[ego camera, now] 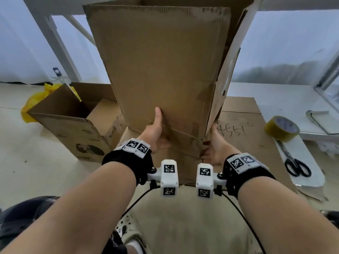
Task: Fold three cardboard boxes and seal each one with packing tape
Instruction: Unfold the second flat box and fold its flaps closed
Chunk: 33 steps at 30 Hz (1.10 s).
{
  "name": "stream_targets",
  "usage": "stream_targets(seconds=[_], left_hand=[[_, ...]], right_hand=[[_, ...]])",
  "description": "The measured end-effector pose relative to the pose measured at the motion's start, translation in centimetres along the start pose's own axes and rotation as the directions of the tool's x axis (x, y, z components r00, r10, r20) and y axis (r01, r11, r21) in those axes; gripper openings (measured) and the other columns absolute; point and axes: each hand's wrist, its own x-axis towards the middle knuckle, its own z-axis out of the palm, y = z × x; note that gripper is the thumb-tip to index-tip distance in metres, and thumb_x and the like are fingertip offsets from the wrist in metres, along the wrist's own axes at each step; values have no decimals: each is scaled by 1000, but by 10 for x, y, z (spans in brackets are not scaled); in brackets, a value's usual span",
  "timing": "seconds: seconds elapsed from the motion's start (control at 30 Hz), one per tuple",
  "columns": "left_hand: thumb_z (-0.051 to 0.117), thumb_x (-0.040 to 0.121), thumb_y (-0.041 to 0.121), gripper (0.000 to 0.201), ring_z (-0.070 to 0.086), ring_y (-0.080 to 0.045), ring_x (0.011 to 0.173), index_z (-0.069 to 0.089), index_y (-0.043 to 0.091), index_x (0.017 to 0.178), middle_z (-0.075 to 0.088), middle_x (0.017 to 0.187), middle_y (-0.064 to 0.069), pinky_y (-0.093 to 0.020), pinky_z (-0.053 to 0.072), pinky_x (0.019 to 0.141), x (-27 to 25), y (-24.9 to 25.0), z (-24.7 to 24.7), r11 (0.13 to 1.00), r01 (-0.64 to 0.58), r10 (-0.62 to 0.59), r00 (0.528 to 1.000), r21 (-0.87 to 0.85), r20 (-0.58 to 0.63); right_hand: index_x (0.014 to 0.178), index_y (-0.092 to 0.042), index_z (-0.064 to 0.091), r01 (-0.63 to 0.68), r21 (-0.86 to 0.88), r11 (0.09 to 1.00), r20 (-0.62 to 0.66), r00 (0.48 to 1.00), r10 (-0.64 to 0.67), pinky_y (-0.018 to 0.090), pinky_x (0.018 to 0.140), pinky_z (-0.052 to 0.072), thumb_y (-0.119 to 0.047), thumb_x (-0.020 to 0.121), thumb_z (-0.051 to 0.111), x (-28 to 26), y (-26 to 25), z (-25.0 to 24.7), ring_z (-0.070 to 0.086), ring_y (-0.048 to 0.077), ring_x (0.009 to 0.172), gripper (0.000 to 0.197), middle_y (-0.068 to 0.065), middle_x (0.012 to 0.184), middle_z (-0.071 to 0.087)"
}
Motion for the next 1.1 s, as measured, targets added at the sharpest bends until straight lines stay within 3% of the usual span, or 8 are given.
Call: stream_targets(seconds=[0.17, 0.27, 0.43, 0.53, 0.67, 0.8, 0.93, 1.1], left_hand=[[56, 66, 80, 114, 53, -32, 120, 9, 19, 150, 36, 148, -7, -50, 53, 90, -1, -13, -2, 984, -43, 41, 999, 172, 12], [64, 40, 89, 141, 49, -29, 124, 2, 27, 150, 33, 150, -4, -49, 52, 91, 0, -25, -7, 938, -107, 106, 994, 331, 21], [61, 27, 94, 153, 42, -32, 130, -8, 33, 149, 26, 153, -3, -47, 54, 89, -4, -29, -7, 891, -134, 142, 990, 434, 13], [63, 46, 86, 135, 42, -33, 130, -12, 38, 149, 28, 153, -1, -50, 55, 86, -25, -21, -8, 911, -127, 128, 992, 392, 24], [62, 74, 68, 99, 43, -30, 129, -1, 47, 148, 33, 151, 2, -53, 50, 92, -31, -19, -23, 913, -127, 139, 990, 387, -3], [57, 48, 88, 127, 35, -38, 135, -9, 44, 147, 25, 155, -3, -56, 42, 99, -28, -25, -46, 825, -67, 119, 991, 562, -56], [58, 73, 74, 111, 33, -39, 136, -11, 33, 150, 21, 156, -4, -50, 43, 98, -29, -34, -60, 833, -19, 60, 997, 552, -56], [70, 72, 61, 116, 18, -34, 143, -11, 33, 151, -2, 158, -14, -45, 23, 114, -35, -30, -46, 723, -256, 307, 951, 642, 33]], right_hand=[[127, -14, 55, 152, -42, 988, -119, 981, -156, 37, 73, 54, -41, 102, 36, 10, 3, -1, 66, 31, 96, 40, 16, 119, 65], [122, -13, 57, 214, 22, 977, -97, 973, -211, 34, 62, 50, -33, 103, 38, 0, -2, -3, 67, 27, 82, 33, 16, 115, 66], [136, -20, 47, 285, -44, 957, 203, 941, -271, 53, 103, 40, -78, 68, 55, -23, -9, 1, 59, 33, 116, 89, 8, 130, 60], [144, -21, 34, 434, -187, 881, 251, 888, -384, 52, 112, 31, -62, 52, 83, -27, 0, 8, 48, 26, 128, 112, 1, 138, 53], [143, -18, 34, 488, -352, 799, -17, 850, -527, 45, 99, 48, -27, 75, 80, -20, 11, 25, 58, 22, 116, 83, 3, 133, 55], [144, -13, 32, 391, -93, 916, -125, 908, -400, 35, 80, 56, -22, 95, 58, -24, 8, 32, 70, 14, 71, 57, 8, 124, 60], [135, -4, 44, 261, -183, 948, -37, 962, -272, 39, 78, 50, -31, 99, 51, -35, 7, 38, 63, 25, 97, 45, 13, 118, 61], [141, -8, 36, 177, -93, 980, 47, 984, -174, 44, 93, 48, -61, 89, 50, -32, 13, 46, 59, 34, 109, 76, 22, 125, 58]])
